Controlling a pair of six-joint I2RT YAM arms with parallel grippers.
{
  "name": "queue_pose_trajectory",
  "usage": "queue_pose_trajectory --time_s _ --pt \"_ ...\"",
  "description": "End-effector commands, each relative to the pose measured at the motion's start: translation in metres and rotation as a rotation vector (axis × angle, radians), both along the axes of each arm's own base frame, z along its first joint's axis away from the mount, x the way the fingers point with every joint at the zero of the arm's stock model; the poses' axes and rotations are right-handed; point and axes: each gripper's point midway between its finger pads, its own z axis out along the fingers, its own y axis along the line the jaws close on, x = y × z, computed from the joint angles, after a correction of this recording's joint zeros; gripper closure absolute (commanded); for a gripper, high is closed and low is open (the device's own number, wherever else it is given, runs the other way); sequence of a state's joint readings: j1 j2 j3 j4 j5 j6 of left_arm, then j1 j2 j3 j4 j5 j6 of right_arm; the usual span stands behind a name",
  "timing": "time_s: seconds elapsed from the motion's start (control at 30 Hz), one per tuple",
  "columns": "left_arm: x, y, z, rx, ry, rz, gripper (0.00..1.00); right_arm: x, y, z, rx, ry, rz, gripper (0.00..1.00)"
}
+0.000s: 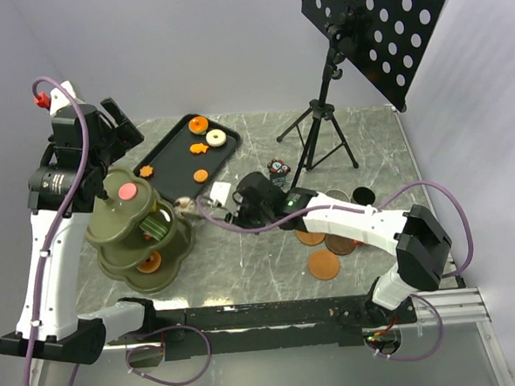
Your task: Serve the afternoon tea
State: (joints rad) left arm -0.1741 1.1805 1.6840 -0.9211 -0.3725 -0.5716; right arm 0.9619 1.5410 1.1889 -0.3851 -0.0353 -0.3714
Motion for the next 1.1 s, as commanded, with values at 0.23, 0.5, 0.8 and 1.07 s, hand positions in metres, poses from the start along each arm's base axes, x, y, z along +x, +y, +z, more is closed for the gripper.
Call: queue_pose_trajectory --time_s 0.23,0.5,0.8,1.07 --pt "-0.015 0.028 0.035 0.038 -0.118 0.109 0.00 -0.041 0.003 0.000 -0.010 0.018 0.144 0.86" --pt "-0.015 0.024 0.018 0.017 -0.082 0.096 0.00 -0.045 0.021 0.000 -0.009 0.006 0.178 0.85" --pt "0.001 0.024 0.018 0.071 -0.086 0.053 0.00 -0.037 0.029 -0.002 -0.036 -0.003 0.181 0.83" --pt "0.006 0.031 0.028 0.066 -0.123 0.041 0.00 -0.038 0.042 -0.011 -0.053 0.027 0.202 0.80"
